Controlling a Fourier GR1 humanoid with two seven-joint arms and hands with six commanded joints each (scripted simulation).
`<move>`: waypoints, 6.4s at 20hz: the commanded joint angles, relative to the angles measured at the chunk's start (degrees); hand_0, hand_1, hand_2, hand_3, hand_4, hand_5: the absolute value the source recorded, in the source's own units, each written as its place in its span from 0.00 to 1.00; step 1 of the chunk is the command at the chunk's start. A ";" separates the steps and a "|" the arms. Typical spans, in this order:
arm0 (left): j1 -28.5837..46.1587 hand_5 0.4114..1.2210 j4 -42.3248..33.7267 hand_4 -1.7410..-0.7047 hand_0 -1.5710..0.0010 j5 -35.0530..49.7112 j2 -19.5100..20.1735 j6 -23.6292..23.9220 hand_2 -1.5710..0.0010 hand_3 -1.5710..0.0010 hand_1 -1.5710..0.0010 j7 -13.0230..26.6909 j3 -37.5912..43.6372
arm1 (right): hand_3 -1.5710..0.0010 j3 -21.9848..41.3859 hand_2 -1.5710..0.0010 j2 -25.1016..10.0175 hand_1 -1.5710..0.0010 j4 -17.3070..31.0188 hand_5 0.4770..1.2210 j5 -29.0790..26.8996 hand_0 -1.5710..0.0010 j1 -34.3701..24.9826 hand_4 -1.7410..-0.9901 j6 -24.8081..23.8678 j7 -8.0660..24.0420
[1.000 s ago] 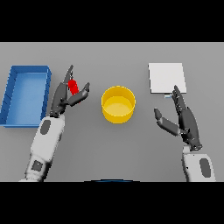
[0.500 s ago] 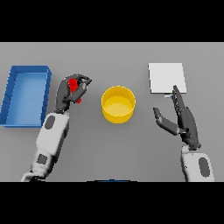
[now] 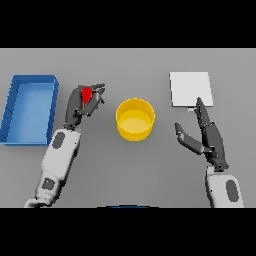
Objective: Pick up the red beaker and tilt it to pour out 1 green nut into yellow bowl. Pick up the yellow bowl and place it on the metallic measuring scale.
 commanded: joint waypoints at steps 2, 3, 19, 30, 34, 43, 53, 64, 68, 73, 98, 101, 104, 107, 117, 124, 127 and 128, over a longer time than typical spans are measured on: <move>-0.24 0.98 -2.47 0.23 0.02 -0.11 0.13 -0.04 0.02 0.03 0.02 2.29 -0.01 | 1.00 0.04 1.00 -0.14 1.00 0.05 0.24 0.15 1.00 0.22 0.60 0.08 -0.30; -0.40 0.99 -3.85 0.23 0.01 -0.16 0.35 -0.56 0.01 0.03 0.01 3.20 -0.26 | 1.00 0.38 1.00 -0.22 1.00 -0.09 0.25 0.63 1.00 -0.07 0.60 0.06 0.10; -6.34 0.88 -13.22 0.04 0.00 -17.24 12.70 -5.09 0.00 0.00 0.00 18.09 -17.81 | 1.00 0.98 1.00 0.06 1.00 -1.33 0.28 0.64 1.00 1.19 0.63 0.47 0.05; -19.73 0.98 -7.02 0.13 0.00 -31.95 20.58 -22.17 0.00 0.00 0.00 21.19 -36.89 | 1.00 1.00 1.00 0.50 1.00 -1.10 0.27 0.59 1.00 1.55 0.61 0.33 0.69; -25.64 0.99 -3.70 0.06 0.00 -36.04 20.12 -28.18 0.00 0.15 0.00 23.02 -43.16 | 1.00 0.40 1.00 1.46 1.00 -1.16 0.22 -0.83 1.00 1.36 0.61 0.14 1.05; -34.62 1.00 1.08 0.01 0.00 -43.39 18.68 -32.70 0.00 0.10 0.00 18.95 -56.06 | 1.00 -0.51 1.00 1.09 1.00 -0.10 0.17 -2.07 1.00 1.04 0.59 0.94 0.53; -41.97 1.00 4.61 0.00 0.00 -50.30 16.84 -34.24 0.00 0.01 0.00 15.70 -69.50 | 1.00 -0.63 1.00 0.45 1.00 -1.53 0.18 -1.81 1.00 1.74 0.60 0.73 1.17; -47.55 1.00 9.97 0.00 0.00 -51.94 13.82 -35.23 0.00 0.00 0.00 14.78 -77.15 | 1.00 -0.09 1.00 0.64 1.00 -0.49 0.15 0.75 1.00 1.26 0.66 -0.95 1.04; -50.87 0.96 9.12 0.00 0.00 -50.60 15.35 -35.32 0.00 0.00 0.00 14.89 -76.80 | 1.00 0.29 1.00 1.03 1.00 -0.71 0.15 0.49 1.00 1.42 0.69 -0.59 0.76; -58.74 0.97 12.29 0.07 0.00 -48.23 19.48 -29.66 0.16 0.13 0.15 15.53 -72.80 | 1.00 -0.20 1.00 0.87 1.00 -0.58 0.19 -0.60 1.00 0.71 0.69 -0.02 -0.35; -40.59 1.00 34.04 0.00 0.00 5.31 39.96 -5.74 0.00 0.07 0.00 36.64 -35.40 | 1.00 1.19 1.00 -0.33 1.00 1.74 0.26 0.48 1.00 -1.20 0.58 1.48 -1.73; -34.32 1.00 30.84 0.00 0.00 10.94 40.44 -2.34 0.00 0.06 0.00 38.31 -33.56 | 1.00 0.81 1.00 -1.06 1.00 1.96 0.28 0.32 1.00 -0.97 0.58 1.81 -2.34; -28.58 1.00 24.51 0.00 0.00 13.54 42.21 1.22 0.00 0.03 0.00 42.09 -34.38 | 1.00 1.20 1.00 -1.31 1.00 2.28 0.31 0.74 1.00 -1.05 0.58 2.17 -2.63; -22.50 1.00 16.19 0.00 0.00 15.76 45.21 4.79 0.00 0.10 0.00 43.43 -35.16 | 1.00 1.66 1.00 -0.92 1.00 1.67 0.33 1.23 1.00 -1.15 0.57 1.71 -2.87; -10.96 0.54 -3.42 0.36 0.00 22.81 50.66 10.42 0.00 0.31 0.00 48.38 -39.49 | 1.00 2.51 1.00 -0.61 1.00 0.96 0.34 2.41 1.00 0.07 0.55 1.15 -3.11; -7.88 0.34 -11.49 0.86 0.60 29.42 53.94 2.93 0.70 0.81 0.66 46.28 -37.74 | 1.00 1.70 1.00 -1.35 1.00 1.81 0.33 1.95 1.00 -0.65 0.56 1.30 -2.67; -8.42 0.31 -11.66 0.91 0.80 27.95 54.17 0.77 0.84 0.90 0.83 48.53 -39.90 | 1.00 1.98 1.00 -1.13 1.00 1.22 0.33 1.91 1.00 -0.40 0.57 1.36 -2.94; -8.84 0.30 -11.09 0.92 0.84 27.86 54.26 0.15 0.88 0.92 0.86 48.56 -40.33 | 1.00 1.91 1.00 -0.96 1.00 1.72 0.33 2.16 1.00 -1.04 0.57 0.99 -2.19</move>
